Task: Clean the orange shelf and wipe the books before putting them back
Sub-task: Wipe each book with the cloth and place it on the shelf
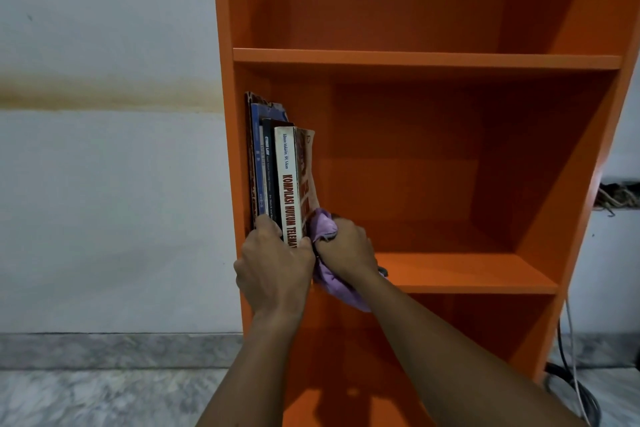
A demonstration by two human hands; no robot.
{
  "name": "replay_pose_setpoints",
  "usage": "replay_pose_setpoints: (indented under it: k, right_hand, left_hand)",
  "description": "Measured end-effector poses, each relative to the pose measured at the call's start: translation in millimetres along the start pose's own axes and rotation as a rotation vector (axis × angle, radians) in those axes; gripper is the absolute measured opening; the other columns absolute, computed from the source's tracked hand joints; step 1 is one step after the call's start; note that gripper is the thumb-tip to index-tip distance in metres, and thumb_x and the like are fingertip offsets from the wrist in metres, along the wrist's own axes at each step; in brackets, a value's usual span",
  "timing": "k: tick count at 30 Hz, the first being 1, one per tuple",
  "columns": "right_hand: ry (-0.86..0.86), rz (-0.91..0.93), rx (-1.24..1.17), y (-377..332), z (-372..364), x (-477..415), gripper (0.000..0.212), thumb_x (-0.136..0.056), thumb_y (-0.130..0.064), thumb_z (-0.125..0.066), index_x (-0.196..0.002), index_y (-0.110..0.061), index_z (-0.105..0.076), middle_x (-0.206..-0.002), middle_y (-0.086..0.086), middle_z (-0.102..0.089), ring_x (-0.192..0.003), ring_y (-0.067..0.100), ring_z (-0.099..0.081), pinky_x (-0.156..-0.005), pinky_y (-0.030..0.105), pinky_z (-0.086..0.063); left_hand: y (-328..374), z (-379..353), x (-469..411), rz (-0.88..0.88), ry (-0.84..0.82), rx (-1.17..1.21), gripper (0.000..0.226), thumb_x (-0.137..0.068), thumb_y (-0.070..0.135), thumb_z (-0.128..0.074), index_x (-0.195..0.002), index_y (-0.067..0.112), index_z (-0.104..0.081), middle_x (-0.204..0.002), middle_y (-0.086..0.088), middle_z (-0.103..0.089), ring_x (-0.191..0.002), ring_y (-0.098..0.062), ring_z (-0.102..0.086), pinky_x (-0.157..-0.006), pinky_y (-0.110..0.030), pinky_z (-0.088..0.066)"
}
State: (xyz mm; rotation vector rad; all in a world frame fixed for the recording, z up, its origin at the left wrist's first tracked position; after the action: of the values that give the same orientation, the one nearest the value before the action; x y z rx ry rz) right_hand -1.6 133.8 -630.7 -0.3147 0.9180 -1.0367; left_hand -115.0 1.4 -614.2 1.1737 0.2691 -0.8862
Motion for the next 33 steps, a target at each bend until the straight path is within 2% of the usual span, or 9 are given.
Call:
replay_pose_setpoints:
  k: [4,9,14,18,21,24,27,30,33]
  right_hand:
    - [0.04,-0.039,-0.065,-1.7,5.9,4.4,0.041,-0.096,-0.049,-0.041,-0.078,-0.016,-0.059,-0.072,0.003,-0.063,-0.067,0.029,-0.06,-0.065,0.039,-0.052]
    - [0.123,-0.071,-0.147,2.9,16.6,6.0,0.016,-0.097,-0.027,-0.053,-0.083,-0.021,-0.054,-0.073,-0.002,-0.053,-0.068,0.024,-0.052,-0.06,0.03,-0.032]
    - [0.11,-0.081,-0.268,9.7,16.3,8.1,0.008,-0.096,-0.023,-0.059,-0.09,-0.019,-0.057,-0.082,0.005,-0.06,-0.075,0.027,-0.055,-0.066,0.032,-0.036]
    - [0.051,-0.112,-0.526,3.7,34.4,38.4,0.013,-0.099,-0.015,-0.058,-0.088,-0.022,-0.057,-0.08,-0.001,-0.058,-0.07,0.016,-0.053,-0.068,0.036,-0.041]
    - [0.062,-0.128,-0.69,3.6,59.3,84.6,0.018,-0.096,-0.012,-0.061,-0.096,-0.03,-0.061,-0.091,-0.007,-0.066,-0.084,0.009,-0.064,-0.078,0.034,-0.052]
    - [0.136,-0.344,-0.819,57.1,83.2,168.8,0.02,-0.095,-0.003,-0.057,-0.087,-0.02,-0.06,-0.077,-0.008,-0.067,-0.07,0.004,-0.062,-0.072,0.028,-0.05]
    - [-0.008,-0.763,-0.793,146.2,79.8,256.5,0.019,-0.097,-0.005,-0.055,-0.082,-0.018,-0.055,-0.076,0.0,-0.059,-0.067,0.015,-0.056,-0.07,0.031,-0.047]
    - [-0.14,-1.098,-0.724,233.2,69.3,355.0,0.018,-0.074,-0.013,-0.072,-0.087,-0.009,-0.06,-0.086,0.013,-0.058,-0.07,0.029,-0.055,-0.07,0.038,-0.048]
    - [-0.124,-1.208,-0.691,283.7,62.0,411.2,0.045,-0.036,-0.022,-0.074,-0.075,-0.006,-0.061,-0.068,0.015,-0.053,-0.058,0.027,-0.049,-0.057,0.036,-0.038]
  left_hand:
    - [-5.6,0.2,2.0,0.015,-0.029,0.0,0.044,-0.081,0.046,-0.077,-0.1,0.021,-0.046,-0.106,-0.007,-0.068,-0.089,-0.034,-0.071,-0.066,-0.039,-0.06]
    - [-11.4,3.0,5.7,-0.002,-0.065,-0.039,0.05,-0.081,0.06,-0.072,-0.103,0.023,-0.045,-0.108,-0.003,-0.068,-0.09,-0.029,-0.072,-0.066,-0.038,-0.063]
    - [-11.6,3.3,8.9,-0.024,-0.138,-0.143,0.043,-0.083,0.052,-0.068,-0.109,0.023,-0.05,-0.109,-0.003,-0.069,-0.092,-0.032,-0.071,-0.07,-0.041,-0.061]
    - [4.7,6.3,18.4,-0.09,-0.247,-0.214,0.039,-0.081,0.037,-0.064,-0.116,0.021,-0.057,-0.112,-0.003,-0.068,-0.095,-0.031,-0.069,-0.076,-0.038,-0.058]
    - [23.6,3.5,44.4,-0.191,-0.39,-0.212,0.041,-0.076,0.036,-0.065,-0.114,0.021,-0.063,-0.106,-0.004,-0.069,-0.097,-0.032,-0.069,-0.079,-0.039,-0.057]
    - [22.7,-7.7,114.8,-0.213,-0.633,-0.266,0.044,-0.076,0.034,-0.067,-0.118,0.019,-0.063,-0.117,-0.011,-0.064,-0.111,-0.038,-0.06,-0.09,-0.047,-0.052]
    - [3.1,-25.6,202.1,-0.22,-0.886,-0.318,0.047,-0.077,0.036,-0.07,-0.122,0.023,-0.063,-0.115,-0.011,-0.062,-0.108,-0.034,-0.059,-0.086,-0.043,-0.051]
    - [-34.7,-36.4,322.8,-0.007,-1.111,-0.208,0.02,-0.08,0.027,-0.067,-0.095,0.015,-0.064,-0.087,-0.011,-0.063,-0.079,-0.032,-0.061,-0.066,-0.035,-0.045]
    - [-75.4,-38.6,425.7,0.294,-1.234,-0.161,0.04,-0.086,0.031,-0.066,-0.124,0.019,-0.06,-0.119,-0.008,-0.067,-0.108,-0.029,-0.065,-0.079,-0.027,-0.045]
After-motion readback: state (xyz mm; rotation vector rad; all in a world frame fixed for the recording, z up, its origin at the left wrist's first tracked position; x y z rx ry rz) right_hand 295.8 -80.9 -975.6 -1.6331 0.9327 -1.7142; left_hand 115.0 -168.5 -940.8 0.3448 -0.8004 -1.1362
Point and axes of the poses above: each hand's wrist, its own x-axis away from the middle knuckle, its own z-axis out of the back of the hand, y = z × x, the point moved 7 cm from there along -x, towards the middle knuckle
